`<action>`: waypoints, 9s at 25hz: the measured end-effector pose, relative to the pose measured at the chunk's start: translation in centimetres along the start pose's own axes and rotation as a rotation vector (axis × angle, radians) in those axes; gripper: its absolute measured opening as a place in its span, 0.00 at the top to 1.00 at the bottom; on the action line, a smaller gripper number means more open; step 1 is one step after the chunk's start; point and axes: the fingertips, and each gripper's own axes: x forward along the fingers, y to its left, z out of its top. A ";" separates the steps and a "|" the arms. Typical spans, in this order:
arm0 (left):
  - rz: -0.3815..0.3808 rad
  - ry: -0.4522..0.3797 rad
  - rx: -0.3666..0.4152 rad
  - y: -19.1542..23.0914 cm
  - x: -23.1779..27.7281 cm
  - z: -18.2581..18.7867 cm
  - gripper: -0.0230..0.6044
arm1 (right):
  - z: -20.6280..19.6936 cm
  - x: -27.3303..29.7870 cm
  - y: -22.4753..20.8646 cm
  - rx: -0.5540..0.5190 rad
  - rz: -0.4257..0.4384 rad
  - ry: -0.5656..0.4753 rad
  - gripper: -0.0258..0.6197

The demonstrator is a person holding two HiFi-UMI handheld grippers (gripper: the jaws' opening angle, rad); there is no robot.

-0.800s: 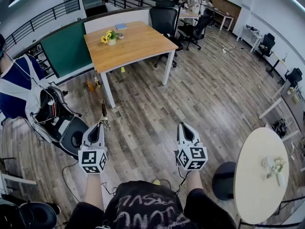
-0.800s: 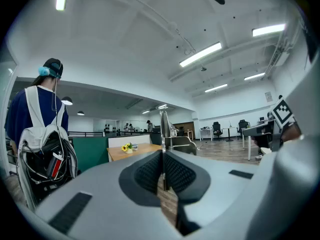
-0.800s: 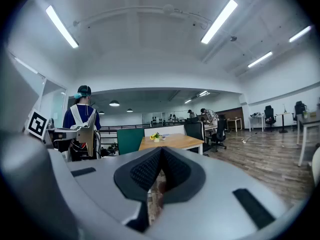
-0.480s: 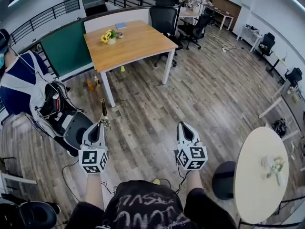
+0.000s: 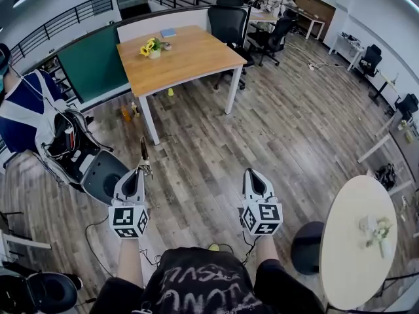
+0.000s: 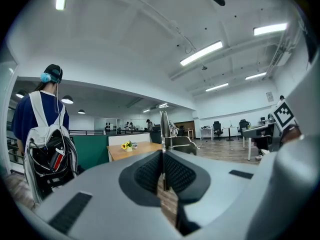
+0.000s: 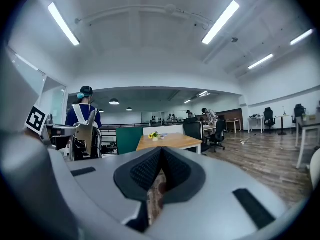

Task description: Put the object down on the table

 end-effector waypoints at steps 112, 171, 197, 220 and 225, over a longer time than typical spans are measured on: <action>-0.045 0.201 0.092 34.1 90.1 -1.8 0.94 | 7.0 98.8 -11.3 0.099 0.106 0.010 0.95; -0.465 0.715 0.943 30.5 102.2 -24.8 0.90 | 1.8 103.4 -11.5 0.082 0.142 0.128 0.95; -0.509 0.799 0.745 29.0 100.7 -26.1 0.66 | 2.0 102.0 -11.5 0.071 0.145 0.147 0.95; -0.281 0.630 0.353 29.8 97.8 -17.3 0.91 | 2.8 99.6 -9.8 0.112 0.182 0.145 0.95; -0.217 0.575 0.260 30.8 97.0 -14.9 0.94 | 3.4 99.1 -9.2 0.141 0.203 0.156 0.95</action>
